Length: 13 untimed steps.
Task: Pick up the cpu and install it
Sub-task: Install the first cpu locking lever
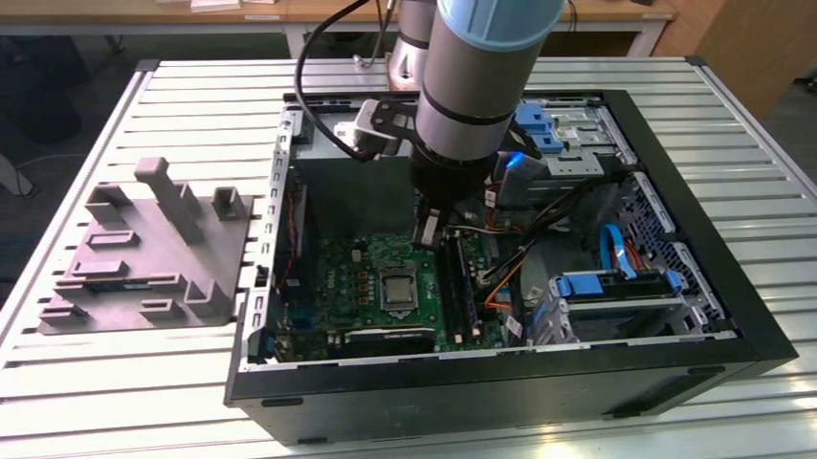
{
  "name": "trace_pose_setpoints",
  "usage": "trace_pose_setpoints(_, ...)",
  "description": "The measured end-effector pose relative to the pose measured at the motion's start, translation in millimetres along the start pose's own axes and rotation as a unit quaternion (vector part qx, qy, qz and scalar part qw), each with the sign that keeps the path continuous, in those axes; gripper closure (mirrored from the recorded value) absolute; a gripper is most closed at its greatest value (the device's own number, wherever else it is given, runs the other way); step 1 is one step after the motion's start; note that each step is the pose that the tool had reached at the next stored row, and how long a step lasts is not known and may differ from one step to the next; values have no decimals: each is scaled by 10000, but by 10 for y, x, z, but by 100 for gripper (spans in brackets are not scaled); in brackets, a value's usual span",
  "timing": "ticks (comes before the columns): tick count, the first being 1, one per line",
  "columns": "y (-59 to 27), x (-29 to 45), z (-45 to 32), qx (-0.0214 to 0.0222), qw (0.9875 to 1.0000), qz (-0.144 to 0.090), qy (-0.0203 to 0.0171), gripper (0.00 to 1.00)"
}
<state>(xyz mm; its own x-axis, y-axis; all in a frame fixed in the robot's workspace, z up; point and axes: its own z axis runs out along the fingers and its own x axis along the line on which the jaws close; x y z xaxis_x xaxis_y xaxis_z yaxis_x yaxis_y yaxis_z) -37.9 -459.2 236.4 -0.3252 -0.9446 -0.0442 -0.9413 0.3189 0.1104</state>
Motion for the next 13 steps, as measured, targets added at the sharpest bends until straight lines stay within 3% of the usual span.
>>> trace_pose_setpoints(13,8,34,1,-7,9988,-481,60,89)
